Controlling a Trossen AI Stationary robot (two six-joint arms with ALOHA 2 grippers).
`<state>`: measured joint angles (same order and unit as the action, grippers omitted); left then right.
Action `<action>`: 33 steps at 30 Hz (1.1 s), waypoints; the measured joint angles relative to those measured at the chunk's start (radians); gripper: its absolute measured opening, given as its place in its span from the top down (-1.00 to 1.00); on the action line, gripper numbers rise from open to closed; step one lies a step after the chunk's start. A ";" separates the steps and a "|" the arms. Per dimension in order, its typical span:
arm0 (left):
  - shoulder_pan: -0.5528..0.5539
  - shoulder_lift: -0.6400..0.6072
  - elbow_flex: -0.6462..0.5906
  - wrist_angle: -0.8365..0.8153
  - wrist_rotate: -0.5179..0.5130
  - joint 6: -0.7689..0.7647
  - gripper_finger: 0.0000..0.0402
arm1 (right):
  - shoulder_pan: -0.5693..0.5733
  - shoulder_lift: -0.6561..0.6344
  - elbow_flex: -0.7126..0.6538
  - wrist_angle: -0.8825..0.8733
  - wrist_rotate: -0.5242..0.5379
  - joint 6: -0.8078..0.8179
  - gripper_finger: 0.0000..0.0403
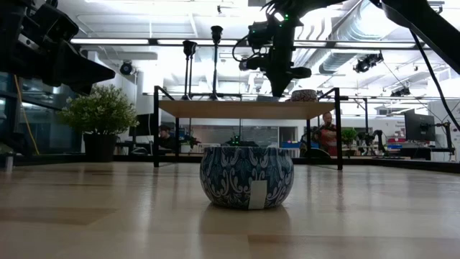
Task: Pick & Place candle stick holders
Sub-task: Put the light blue scented candle on the shelf, then put the blue scented candle on the shelf
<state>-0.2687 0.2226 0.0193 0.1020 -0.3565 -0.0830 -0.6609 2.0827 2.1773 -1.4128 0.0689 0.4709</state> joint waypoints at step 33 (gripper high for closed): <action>0.000 0.000 0.000 0.000 0.000 0.000 1.00 | 0.123 -0.154 -0.019 -0.083 0.033 -0.031 0.63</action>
<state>-0.2687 0.2222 0.0193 0.1020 -0.3567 -0.0832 -0.5378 1.9288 2.1586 -1.4960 0.1018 0.4400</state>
